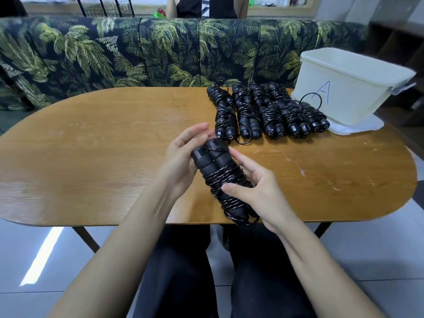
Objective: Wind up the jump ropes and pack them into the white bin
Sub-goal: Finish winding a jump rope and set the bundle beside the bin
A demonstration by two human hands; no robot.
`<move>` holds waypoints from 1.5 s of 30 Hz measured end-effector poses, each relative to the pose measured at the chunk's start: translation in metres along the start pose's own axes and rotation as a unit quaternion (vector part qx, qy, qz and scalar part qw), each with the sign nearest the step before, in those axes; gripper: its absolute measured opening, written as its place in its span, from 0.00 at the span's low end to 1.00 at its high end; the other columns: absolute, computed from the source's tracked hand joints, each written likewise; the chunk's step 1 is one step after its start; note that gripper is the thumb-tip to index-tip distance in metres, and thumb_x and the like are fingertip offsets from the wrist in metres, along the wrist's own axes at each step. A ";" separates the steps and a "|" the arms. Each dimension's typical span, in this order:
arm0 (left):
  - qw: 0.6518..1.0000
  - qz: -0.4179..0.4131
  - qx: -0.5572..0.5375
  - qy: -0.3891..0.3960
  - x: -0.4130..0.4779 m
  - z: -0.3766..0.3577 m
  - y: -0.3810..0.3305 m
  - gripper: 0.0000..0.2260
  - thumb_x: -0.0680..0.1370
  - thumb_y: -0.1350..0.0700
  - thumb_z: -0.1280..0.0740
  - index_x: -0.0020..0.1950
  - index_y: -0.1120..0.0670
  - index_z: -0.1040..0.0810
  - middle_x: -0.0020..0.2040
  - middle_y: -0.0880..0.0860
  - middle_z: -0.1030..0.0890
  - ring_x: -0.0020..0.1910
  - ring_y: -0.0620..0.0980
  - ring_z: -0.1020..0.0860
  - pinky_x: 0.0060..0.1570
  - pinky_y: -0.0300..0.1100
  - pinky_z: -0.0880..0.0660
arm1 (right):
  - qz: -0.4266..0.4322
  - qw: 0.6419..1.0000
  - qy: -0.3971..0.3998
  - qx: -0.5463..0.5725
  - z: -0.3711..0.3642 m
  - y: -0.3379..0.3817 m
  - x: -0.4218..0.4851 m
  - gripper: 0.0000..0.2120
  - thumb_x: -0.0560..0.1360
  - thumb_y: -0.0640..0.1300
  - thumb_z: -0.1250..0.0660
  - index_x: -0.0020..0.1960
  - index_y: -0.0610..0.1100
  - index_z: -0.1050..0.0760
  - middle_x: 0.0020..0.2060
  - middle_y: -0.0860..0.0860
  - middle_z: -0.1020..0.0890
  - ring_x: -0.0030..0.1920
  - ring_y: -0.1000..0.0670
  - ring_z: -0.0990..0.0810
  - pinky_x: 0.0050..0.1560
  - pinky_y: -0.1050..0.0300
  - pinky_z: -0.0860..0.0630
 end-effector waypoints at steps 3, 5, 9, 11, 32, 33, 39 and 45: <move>0.990 -0.109 0.093 -0.007 -0.008 -0.003 -0.007 0.11 0.80 0.52 0.39 0.51 0.55 0.19 0.51 0.53 0.16 0.52 0.50 0.20 0.55 0.45 0.24 | 0.007 0.999 -0.043 0.030 0.005 0.001 0.004 0.38 0.63 0.38 0.24 0.72 0.47 0.32 0.54 0.61 0.17 0.58 0.58 0.20 0.53 0.61 0.22; 0.970 -0.161 0.181 0.019 -0.014 -0.009 -0.007 0.12 0.80 0.50 0.39 0.56 0.52 0.20 0.54 0.54 0.18 0.54 0.51 0.21 0.56 0.47 0.24 | 0.003 0.995 -0.080 0.065 0.010 0.000 0.005 0.41 0.61 0.40 0.25 0.73 0.43 0.33 0.57 0.54 0.18 0.56 0.55 0.18 0.52 0.58 0.20; 0.961 -0.191 0.201 0.003 -0.016 -0.016 -0.006 0.08 0.82 0.56 0.40 0.57 0.51 0.23 0.51 0.54 0.19 0.49 0.45 0.23 0.49 0.42 0.24 | 0.020 0.991 -0.118 0.060 0.009 0.001 0.006 0.39 0.65 0.35 0.24 0.73 0.45 0.34 0.59 0.55 0.19 0.59 0.56 0.20 0.60 0.53 0.23; 0.964 -0.181 0.195 -0.014 -0.013 -0.016 -0.005 0.07 0.82 0.55 0.40 0.56 0.52 0.23 0.49 0.52 0.19 0.47 0.45 0.22 0.47 0.41 0.24 | 0.027 0.989 -0.131 0.061 0.009 -0.002 0.007 0.38 0.67 0.32 0.25 0.73 0.45 0.34 0.61 0.55 0.21 0.60 0.57 0.21 0.62 0.52 0.24; 0.972 -0.062 0.227 0.009 0.018 0.005 0.023 0.14 0.79 0.48 0.35 0.55 0.58 0.22 0.47 0.54 0.21 0.47 0.48 0.25 0.51 0.45 0.29 | -0.035 0.996 -0.070 -0.029 0.013 -0.034 0.039 0.23 0.73 0.45 0.28 0.67 0.46 0.27 0.57 0.52 0.18 0.57 0.52 0.19 0.57 0.53 0.21; 0.969 -0.067 0.237 -0.001 0.020 0.004 0.022 0.14 0.79 0.49 0.35 0.53 0.59 0.22 0.45 0.54 0.22 0.45 0.47 0.26 0.48 0.42 0.30 | -0.040 0.996 -0.083 -0.008 0.013 -0.036 0.040 0.21 0.73 0.43 0.28 0.65 0.43 0.25 0.54 0.50 0.17 0.54 0.51 0.18 0.56 0.52 0.21; 0.969 -0.078 0.230 -0.049 0.034 -0.005 0.019 0.13 0.80 0.50 0.36 0.49 0.61 0.24 0.40 0.53 0.23 0.40 0.46 0.26 0.41 0.41 0.29 | -0.049 0.988 -0.122 0.086 0.008 -0.044 0.052 0.12 0.74 0.39 0.29 0.56 0.38 0.22 0.47 0.42 0.15 0.46 0.43 0.16 0.47 0.45 0.19; 0.986 -0.011 0.151 -0.062 0.042 -0.008 0.035 0.17 0.81 0.47 0.40 0.65 0.54 0.28 0.57 0.52 0.19 0.51 0.44 0.20 0.44 0.36 0.25 | -0.025 0.986 -0.159 0.047 0.018 -0.037 0.072 0.13 0.74 0.44 0.28 0.57 0.44 0.22 0.49 0.48 0.15 0.52 0.47 0.16 0.56 0.44 0.21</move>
Point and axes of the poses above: each hand's wrist, its own x-axis towards the middle knuckle, its own z-axis out of the back of the hand, y = z × x, the point moved 8 cm from there along x, towards the middle knuckle
